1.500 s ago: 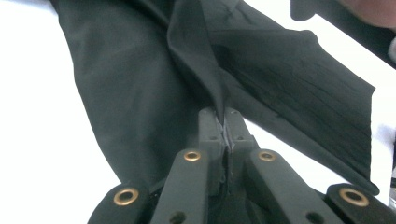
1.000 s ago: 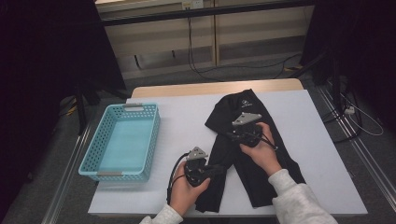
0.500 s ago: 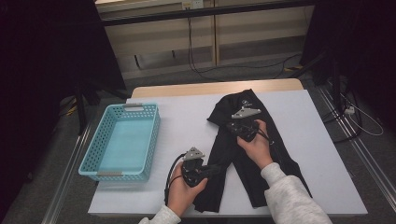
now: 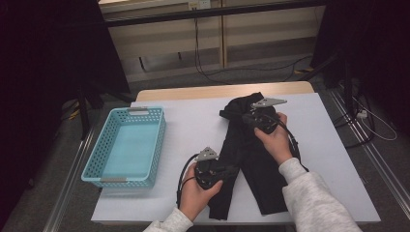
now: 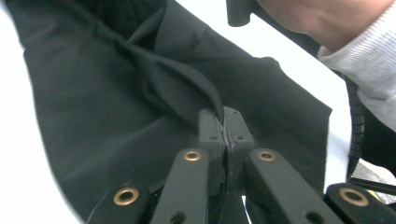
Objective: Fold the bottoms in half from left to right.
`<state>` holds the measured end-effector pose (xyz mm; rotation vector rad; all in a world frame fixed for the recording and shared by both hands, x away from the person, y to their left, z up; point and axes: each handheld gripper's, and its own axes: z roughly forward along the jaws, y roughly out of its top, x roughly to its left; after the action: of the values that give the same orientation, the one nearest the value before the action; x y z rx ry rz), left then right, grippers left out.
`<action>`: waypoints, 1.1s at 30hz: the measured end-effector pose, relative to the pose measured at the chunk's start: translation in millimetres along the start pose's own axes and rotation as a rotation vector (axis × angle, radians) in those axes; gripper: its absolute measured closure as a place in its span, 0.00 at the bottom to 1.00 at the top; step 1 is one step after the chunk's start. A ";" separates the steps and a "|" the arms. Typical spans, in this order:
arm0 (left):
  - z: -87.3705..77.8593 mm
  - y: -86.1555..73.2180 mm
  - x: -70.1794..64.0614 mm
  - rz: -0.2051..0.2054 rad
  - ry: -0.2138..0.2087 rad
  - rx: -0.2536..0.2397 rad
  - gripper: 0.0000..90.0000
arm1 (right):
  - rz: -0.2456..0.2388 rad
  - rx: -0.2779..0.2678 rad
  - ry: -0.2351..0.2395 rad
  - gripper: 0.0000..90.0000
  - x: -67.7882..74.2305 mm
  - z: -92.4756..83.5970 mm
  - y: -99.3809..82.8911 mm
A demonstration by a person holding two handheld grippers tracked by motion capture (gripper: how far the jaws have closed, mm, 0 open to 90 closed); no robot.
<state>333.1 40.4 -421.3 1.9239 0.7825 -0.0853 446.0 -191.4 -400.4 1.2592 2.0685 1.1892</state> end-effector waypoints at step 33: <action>-20.2 18.3 64.1 0.064 0.115 0.022 0.27 | -0.043 0.126 0.017 0.41 7.5 -56.9 -64.2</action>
<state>388.2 83.0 -421.9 1.9866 0.7984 0.0567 369.8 -223.9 -423.7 1.2572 2.2019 1.0689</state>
